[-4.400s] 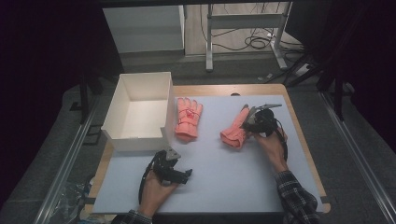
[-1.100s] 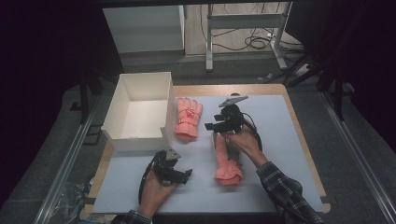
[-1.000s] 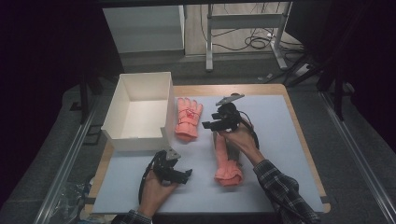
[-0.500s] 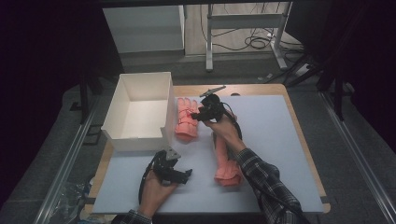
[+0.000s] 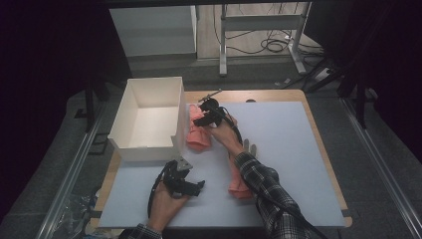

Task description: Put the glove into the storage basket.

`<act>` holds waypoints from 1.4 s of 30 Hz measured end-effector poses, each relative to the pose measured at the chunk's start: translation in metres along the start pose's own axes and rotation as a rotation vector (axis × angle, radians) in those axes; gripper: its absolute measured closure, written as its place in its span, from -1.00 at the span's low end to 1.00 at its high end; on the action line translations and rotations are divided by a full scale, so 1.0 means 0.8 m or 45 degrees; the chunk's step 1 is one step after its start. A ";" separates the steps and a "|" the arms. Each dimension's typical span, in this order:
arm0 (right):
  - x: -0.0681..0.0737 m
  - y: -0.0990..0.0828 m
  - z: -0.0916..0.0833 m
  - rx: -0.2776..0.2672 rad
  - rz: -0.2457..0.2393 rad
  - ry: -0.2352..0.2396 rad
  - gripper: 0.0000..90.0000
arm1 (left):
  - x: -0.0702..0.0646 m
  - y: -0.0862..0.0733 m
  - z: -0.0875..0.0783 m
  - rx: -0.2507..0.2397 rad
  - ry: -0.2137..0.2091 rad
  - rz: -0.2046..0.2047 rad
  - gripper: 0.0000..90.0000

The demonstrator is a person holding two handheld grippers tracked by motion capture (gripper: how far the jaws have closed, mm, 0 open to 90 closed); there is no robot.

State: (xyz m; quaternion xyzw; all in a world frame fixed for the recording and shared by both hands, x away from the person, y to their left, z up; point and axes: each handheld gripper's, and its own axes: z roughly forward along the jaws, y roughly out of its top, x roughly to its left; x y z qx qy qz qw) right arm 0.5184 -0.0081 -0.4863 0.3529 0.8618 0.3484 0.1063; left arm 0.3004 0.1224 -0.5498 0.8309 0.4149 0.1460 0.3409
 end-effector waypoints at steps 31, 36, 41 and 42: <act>-0.001 0.002 0.006 0.086 -0.015 -0.021 0.87 | 0.000 0.000 0.000 0.000 0.001 0.002 -0.98; 0.002 0.003 -0.013 0.048 -0.026 -0.002 0.89 | 0.000 0.000 0.000 0.000 0.000 0.001 -0.98; 0.002 0.007 -0.037 0.014 -0.038 0.035 0.89 | 0.000 0.000 0.000 0.000 0.000 0.000 -0.97; 0.002 0.007 -0.037 0.014 -0.038 0.035 0.89 | 0.000 0.000 0.000 0.001 0.000 0.001 -0.97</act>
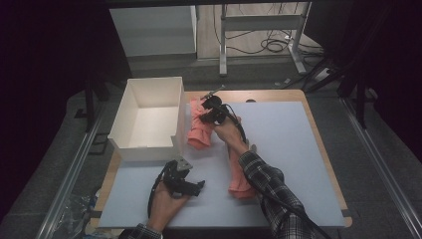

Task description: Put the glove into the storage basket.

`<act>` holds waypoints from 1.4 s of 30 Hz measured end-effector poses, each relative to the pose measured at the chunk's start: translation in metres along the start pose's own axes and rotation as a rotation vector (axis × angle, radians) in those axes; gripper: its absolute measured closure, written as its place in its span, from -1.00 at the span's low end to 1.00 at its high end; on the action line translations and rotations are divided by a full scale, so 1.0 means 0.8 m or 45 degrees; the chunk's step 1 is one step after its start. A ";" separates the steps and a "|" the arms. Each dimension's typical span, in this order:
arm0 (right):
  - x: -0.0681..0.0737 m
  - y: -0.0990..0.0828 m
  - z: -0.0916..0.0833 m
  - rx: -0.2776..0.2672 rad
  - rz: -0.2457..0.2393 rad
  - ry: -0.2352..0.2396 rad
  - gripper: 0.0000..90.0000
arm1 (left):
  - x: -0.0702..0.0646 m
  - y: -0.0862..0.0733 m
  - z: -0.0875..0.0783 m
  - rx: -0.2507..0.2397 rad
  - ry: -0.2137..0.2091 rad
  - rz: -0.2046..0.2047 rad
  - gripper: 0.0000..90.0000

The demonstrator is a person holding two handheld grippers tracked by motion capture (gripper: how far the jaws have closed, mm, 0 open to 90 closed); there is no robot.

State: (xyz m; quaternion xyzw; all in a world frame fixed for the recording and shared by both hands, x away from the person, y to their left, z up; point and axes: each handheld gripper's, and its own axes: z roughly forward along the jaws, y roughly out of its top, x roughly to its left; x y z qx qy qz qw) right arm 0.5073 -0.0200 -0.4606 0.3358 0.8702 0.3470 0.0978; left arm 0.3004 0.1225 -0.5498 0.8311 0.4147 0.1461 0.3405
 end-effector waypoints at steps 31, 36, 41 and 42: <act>0.004 -0.036 -0.137 -0.058 -0.036 0.146 0.89 | 0.000 0.000 0.000 -0.004 0.003 0.002 -0.97; 0.006 -0.053 -0.161 -0.061 -0.048 0.150 0.89 | 0.000 0.000 0.000 -0.002 0.003 0.003 -0.97; 0.010 -0.082 -0.190 -0.052 -0.063 0.140 0.88 | 0.000 0.000 0.000 -0.002 0.003 0.002 -0.97; 0.010 -0.082 -0.190 -0.052 -0.063 0.140 0.88 | 0.000 0.000 0.000 -0.002 0.004 0.002 -0.97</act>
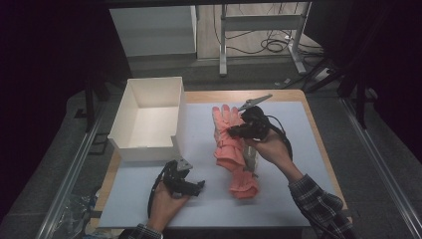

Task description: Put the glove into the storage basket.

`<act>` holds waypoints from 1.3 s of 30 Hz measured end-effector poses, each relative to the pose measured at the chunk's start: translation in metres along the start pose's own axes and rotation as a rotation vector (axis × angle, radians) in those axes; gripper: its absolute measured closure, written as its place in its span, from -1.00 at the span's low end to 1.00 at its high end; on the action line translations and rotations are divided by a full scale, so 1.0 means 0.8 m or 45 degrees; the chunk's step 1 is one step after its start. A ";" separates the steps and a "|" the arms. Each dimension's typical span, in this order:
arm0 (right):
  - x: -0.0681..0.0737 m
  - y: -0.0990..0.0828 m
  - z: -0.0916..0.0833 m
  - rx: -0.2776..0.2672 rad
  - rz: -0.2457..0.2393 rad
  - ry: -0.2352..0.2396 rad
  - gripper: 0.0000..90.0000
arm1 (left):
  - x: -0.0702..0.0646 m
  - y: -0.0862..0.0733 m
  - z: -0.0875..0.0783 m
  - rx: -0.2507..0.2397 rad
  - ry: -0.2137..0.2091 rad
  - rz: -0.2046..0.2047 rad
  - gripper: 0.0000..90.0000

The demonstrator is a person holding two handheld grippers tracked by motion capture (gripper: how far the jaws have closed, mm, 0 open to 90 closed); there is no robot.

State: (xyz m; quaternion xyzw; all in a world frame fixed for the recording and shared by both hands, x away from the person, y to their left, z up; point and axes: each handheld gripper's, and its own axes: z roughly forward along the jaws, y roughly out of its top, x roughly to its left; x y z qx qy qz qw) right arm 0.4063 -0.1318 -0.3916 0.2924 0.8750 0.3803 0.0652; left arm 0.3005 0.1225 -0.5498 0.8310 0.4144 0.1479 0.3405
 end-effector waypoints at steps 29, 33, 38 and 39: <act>0.007 -0.118 0.017 0.086 -0.002 -0.036 0.73 | 0.000 0.000 0.000 -0.001 0.000 0.004 -0.97; 0.009 -0.120 0.018 0.074 -0.014 -0.050 0.54 | 0.000 0.000 0.000 -0.005 0.000 -0.001 -0.97; 0.012 -0.117 0.000 -0.005 -0.037 -0.079 0.21 | 0.000 0.000 0.000 -0.005 0.000 -0.001 -0.97; 0.013 -0.116 -0.004 -0.027 -0.041 -0.081 0.19 | 0.000 0.000 0.000 -0.004 0.000 -0.001 -0.97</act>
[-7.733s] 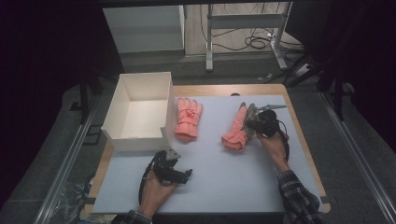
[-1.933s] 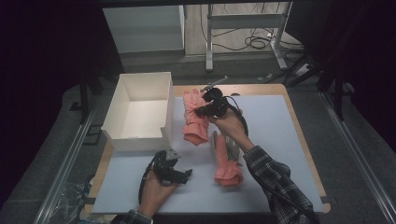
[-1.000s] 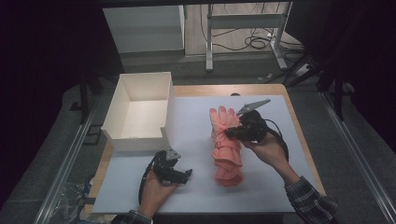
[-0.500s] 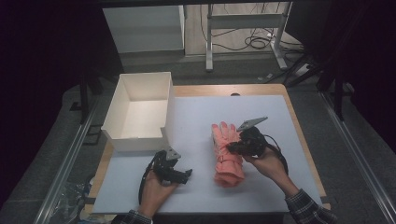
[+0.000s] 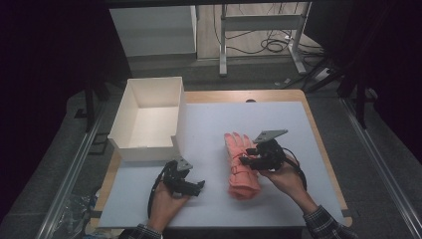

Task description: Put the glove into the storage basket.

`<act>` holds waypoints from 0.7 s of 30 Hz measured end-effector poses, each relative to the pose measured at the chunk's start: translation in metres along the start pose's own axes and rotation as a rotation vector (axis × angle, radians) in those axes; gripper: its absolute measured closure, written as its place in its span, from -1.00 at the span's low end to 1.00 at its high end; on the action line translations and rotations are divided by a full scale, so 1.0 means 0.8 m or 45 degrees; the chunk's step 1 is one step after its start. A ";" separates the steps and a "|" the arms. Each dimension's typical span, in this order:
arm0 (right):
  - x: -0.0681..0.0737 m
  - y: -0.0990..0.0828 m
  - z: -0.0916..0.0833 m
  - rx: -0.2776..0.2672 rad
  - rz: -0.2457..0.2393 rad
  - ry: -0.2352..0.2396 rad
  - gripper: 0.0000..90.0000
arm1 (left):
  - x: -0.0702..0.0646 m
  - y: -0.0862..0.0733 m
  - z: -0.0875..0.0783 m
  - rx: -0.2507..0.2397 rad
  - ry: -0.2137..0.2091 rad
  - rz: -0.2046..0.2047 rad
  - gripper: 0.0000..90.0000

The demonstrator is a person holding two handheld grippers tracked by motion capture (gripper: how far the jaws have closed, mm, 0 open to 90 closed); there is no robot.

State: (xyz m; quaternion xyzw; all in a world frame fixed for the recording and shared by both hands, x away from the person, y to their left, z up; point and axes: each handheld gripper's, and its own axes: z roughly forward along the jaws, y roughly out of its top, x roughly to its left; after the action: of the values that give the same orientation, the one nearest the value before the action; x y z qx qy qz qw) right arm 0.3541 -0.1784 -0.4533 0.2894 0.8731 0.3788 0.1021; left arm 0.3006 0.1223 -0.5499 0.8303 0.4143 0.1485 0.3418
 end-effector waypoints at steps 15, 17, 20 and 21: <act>-0.024 -0.058 -0.042 -0.034 0.063 -0.129 0.09 | 0.000 0.000 0.000 0.005 -0.003 0.000 -0.98; -0.025 -0.070 -0.042 -0.020 0.075 -0.128 0.10 | 0.000 0.000 0.000 0.006 -0.003 0.000 -0.97; -0.022 -0.089 -0.040 -0.007 0.102 -0.109 0.12 | 0.001 0.000 0.000 0.009 -0.003 0.004 -0.98; -0.020 -0.095 -0.039 -0.005 0.106 -0.099 0.16 | 0.001 0.000 -0.001 0.009 -0.003 0.005 -0.98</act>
State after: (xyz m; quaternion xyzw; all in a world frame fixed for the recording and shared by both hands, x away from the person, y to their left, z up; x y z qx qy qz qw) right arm 0.3226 -0.2479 -0.4872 0.3398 0.8550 0.3728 0.1208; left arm 0.3006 0.1228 -0.5496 0.8325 0.4129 0.1466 0.3392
